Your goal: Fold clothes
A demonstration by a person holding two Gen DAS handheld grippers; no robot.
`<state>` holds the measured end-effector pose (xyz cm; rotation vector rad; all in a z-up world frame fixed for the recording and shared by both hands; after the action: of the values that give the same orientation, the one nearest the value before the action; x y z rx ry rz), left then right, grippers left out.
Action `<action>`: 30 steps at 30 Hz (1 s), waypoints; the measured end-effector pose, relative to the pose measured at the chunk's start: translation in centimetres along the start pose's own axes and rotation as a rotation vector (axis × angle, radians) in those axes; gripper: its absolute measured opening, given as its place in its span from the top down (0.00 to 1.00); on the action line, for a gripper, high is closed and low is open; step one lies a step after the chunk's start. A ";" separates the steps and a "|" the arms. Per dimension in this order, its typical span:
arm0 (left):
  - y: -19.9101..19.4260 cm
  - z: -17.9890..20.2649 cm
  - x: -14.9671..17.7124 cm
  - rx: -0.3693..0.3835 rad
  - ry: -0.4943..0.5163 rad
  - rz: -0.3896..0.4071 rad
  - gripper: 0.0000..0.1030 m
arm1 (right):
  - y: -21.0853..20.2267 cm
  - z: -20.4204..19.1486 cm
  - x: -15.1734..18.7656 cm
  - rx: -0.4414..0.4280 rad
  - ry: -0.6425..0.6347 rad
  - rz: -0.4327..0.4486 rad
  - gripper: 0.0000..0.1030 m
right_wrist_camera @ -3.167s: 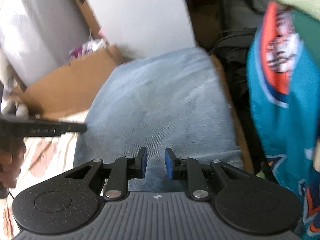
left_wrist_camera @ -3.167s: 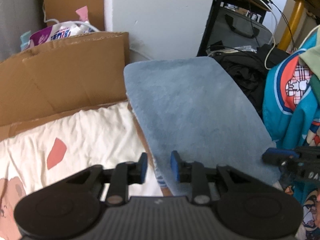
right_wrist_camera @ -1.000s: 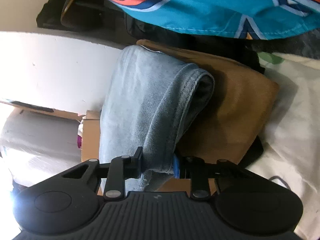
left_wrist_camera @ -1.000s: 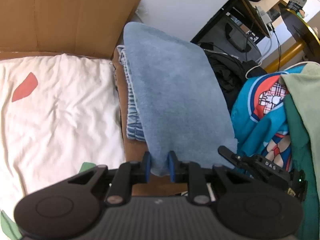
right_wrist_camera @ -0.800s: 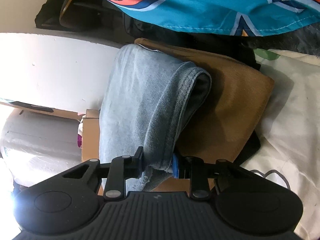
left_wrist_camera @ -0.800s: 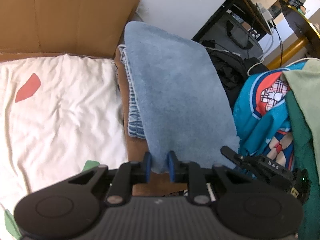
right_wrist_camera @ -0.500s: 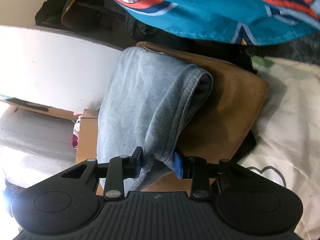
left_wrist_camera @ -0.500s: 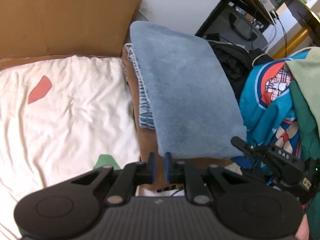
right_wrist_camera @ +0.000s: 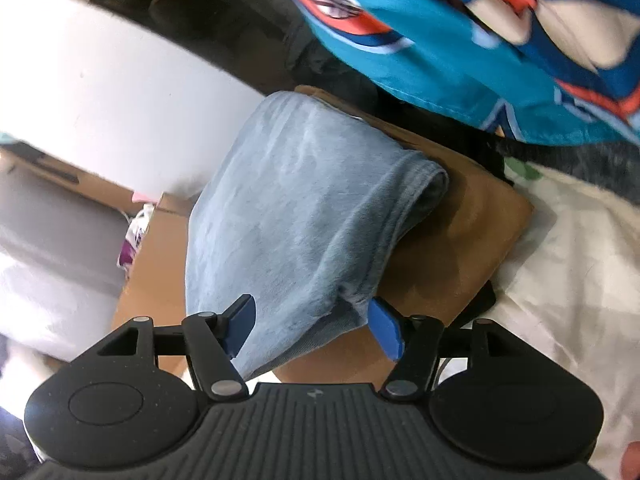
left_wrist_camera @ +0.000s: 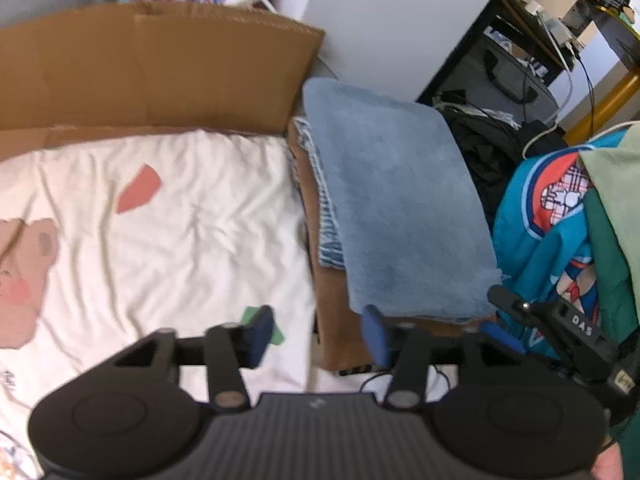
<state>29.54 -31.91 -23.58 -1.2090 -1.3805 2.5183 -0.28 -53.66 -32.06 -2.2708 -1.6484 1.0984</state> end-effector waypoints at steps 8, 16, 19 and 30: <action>-4.3 -0.2 -1.7 -0.072 0.015 0.016 0.31 | -1.9 -4.5 -1.2 0.081 -0.132 -0.026 0.13; -9.4 -0.6 -3.2 -0.159 0.001 0.035 0.07 | -4.1 -9.6 -1.0 0.132 -0.368 -0.128 0.10; -11.5 -1.0 -3.7 -0.182 -0.005 0.042 0.05 | -5.0 -11.1 -1.2 0.147 -0.415 -0.162 0.06; -20.7 -3.6 -5.8 -0.315 -0.070 0.042 0.04 | -8.8 -16.6 -2.1 0.156 -0.498 -0.227 0.02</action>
<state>29.22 -18.93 -6.11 -1.2127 -1.8433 2.4582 2.81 -46.98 -14.65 -1.7503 -1.8420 1.7578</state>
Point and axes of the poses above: each gripper's, at about its wrist camera, not at the fingertips, and y roughly the way its jaws point, z to its right, x to its underside, the point moved 3 cm from there along y, roughly the way its jaws point, and after that the axes turned 14 degrees about z, right-handed, at the moved point
